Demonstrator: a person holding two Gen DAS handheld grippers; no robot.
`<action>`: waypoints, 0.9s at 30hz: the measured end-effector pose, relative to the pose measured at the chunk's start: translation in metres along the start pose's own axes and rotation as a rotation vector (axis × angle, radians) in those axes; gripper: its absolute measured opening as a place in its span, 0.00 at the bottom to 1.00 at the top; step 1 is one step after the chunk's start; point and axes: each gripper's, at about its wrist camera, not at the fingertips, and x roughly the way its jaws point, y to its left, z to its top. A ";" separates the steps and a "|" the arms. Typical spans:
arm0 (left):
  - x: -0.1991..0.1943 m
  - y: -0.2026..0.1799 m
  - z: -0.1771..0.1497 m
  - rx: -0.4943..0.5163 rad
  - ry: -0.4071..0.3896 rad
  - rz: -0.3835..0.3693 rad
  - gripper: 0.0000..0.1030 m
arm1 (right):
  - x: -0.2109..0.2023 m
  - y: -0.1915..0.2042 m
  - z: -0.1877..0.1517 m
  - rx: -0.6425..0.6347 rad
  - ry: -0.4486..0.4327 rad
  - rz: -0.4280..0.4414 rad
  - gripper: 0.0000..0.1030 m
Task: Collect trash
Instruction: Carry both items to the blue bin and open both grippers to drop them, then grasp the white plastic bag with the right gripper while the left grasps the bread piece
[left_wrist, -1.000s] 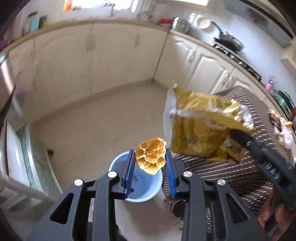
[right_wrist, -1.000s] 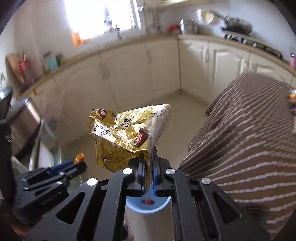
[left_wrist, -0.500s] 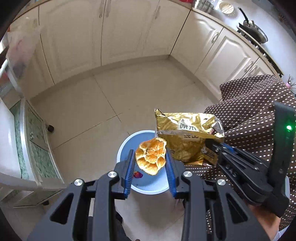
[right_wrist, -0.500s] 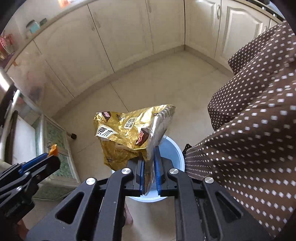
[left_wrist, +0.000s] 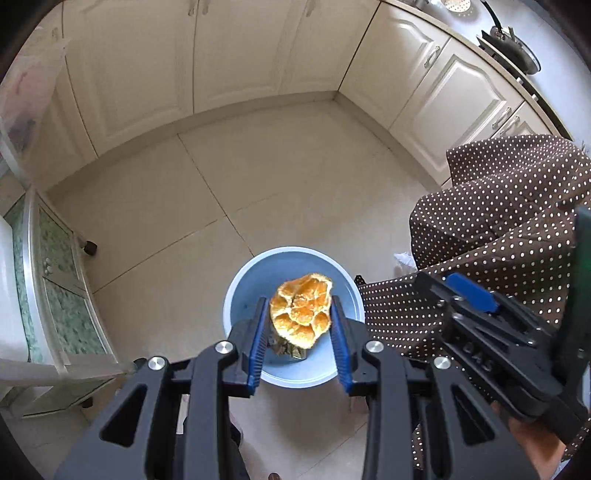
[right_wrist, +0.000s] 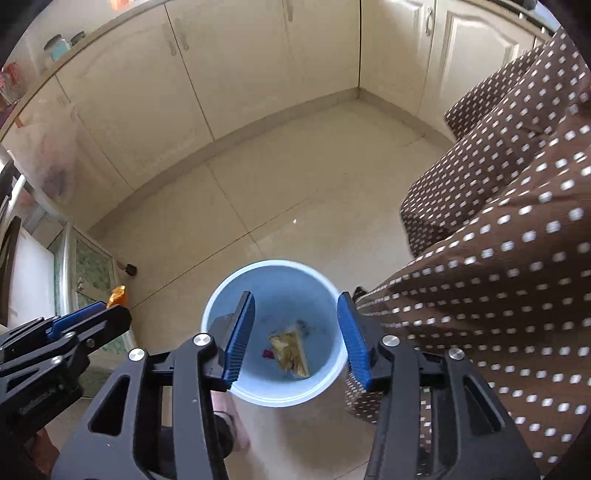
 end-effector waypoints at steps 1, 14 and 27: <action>0.002 -0.002 0.000 0.003 0.003 -0.002 0.30 | -0.004 0.000 0.000 -0.005 -0.010 -0.006 0.46; -0.010 -0.037 0.015 0.068 -0.034 -0.016 0.34 | -0.061 -0.012 0.011 -0.025 -0.186 -0.069 0.61; -0.091 -0.051 0.011 0.088 -0.168 -0.002 0.56 | -0.141 -0.003 0.016 -0.026 -0.303 -0.027 0.64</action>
